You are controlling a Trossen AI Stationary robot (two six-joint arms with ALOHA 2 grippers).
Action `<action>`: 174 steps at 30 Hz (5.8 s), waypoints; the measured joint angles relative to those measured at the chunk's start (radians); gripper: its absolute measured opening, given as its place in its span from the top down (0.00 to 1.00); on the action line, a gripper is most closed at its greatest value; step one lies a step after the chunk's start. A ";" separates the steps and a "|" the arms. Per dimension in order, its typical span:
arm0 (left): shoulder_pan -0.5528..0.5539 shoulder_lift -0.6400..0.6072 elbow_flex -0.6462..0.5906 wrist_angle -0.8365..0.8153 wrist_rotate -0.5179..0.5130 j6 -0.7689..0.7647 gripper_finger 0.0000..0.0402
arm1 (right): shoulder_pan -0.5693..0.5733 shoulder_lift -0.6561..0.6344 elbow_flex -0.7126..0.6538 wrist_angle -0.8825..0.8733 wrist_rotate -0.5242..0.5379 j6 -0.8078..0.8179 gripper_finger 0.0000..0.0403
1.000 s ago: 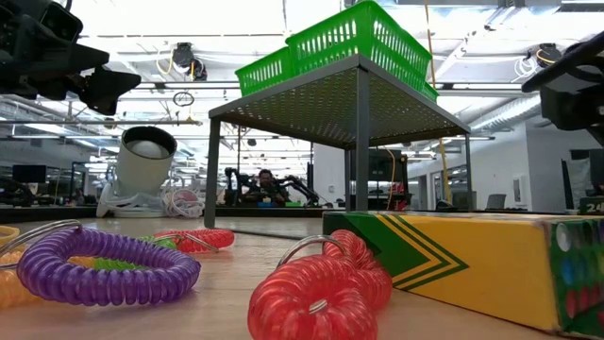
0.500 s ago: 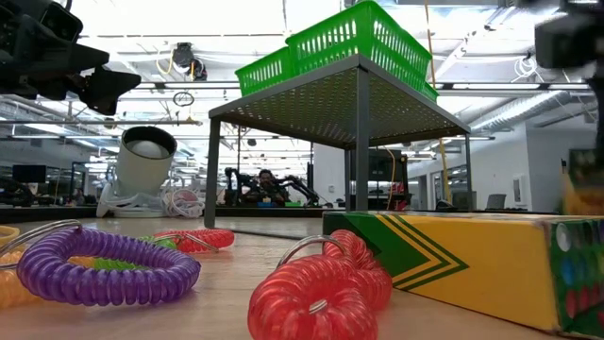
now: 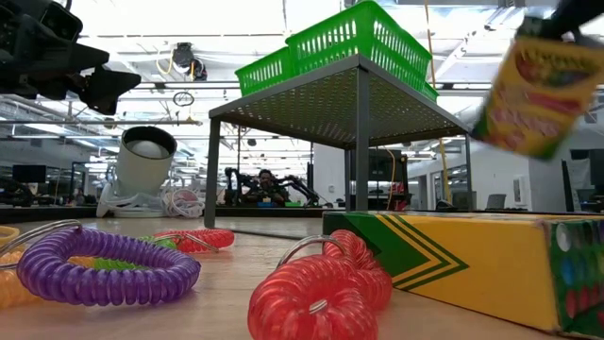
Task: Pick & Place Office Desk Supplies
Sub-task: Put the yellow crayon box into the top right green bin on the shelf
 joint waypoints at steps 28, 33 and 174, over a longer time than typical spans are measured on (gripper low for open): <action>0.000 0.000 0.000 0.000 0.000 0.000 0.34 | -0.232 -0.326 -0.001 0.019 0.710 -0.481 1.00; 0.000 0.000 0.000 0.000 0.000 0.000 0.34 | -0.362 -0.335 -0.001 0.228 0.662 -0.692 1.00; 0.000 0.000 0.000 -0.001 0.000 0.000 0.34 | -1.100 -0.506 -0.488 1.689 -0.509 -2.357 0.71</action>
